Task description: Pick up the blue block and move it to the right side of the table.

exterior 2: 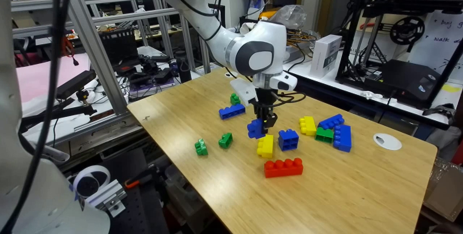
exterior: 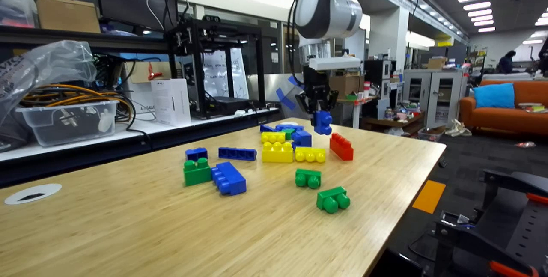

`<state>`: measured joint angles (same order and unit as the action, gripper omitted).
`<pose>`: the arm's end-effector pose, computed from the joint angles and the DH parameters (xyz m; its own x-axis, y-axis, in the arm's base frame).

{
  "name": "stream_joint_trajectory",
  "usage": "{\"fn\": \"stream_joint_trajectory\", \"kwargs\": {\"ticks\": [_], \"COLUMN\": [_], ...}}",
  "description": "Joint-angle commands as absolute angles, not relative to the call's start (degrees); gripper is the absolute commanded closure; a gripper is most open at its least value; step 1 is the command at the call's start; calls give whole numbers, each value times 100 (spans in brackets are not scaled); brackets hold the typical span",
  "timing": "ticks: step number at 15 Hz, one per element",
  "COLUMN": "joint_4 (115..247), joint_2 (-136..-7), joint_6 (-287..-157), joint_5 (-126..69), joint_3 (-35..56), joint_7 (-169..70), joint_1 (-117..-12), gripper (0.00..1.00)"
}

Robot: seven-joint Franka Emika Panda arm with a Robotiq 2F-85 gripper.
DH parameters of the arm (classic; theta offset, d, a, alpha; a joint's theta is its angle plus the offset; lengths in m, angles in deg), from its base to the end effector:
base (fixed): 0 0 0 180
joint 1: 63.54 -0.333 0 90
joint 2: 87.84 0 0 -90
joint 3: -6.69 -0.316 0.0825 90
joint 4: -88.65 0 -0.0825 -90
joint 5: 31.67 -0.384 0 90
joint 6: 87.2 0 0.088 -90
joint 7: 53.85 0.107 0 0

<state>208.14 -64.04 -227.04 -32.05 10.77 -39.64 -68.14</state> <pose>0.5802 0.0055 0.2188 0.9701 -0.2373 -0.0512 -0.2355 -0.9711 0.0385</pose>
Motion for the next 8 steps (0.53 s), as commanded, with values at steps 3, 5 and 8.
{"fn": "stream_joint_trajectory", "kwargs": {"ticks": [3, 5, 8], "joint_4": [21042, 20852, 20359], "joint_2": [-6895, -6871, -6754], "joint_6": [-22470, -22428, -22112], "joint_5": [-3676, -3914, -4258], "joint_3": [1119, 1182, 1210], "joint_7": [-5079, -5606, -6196], "joint_1": [-5892, -5521, -5104], "gripper": [89, 89, 89]}}
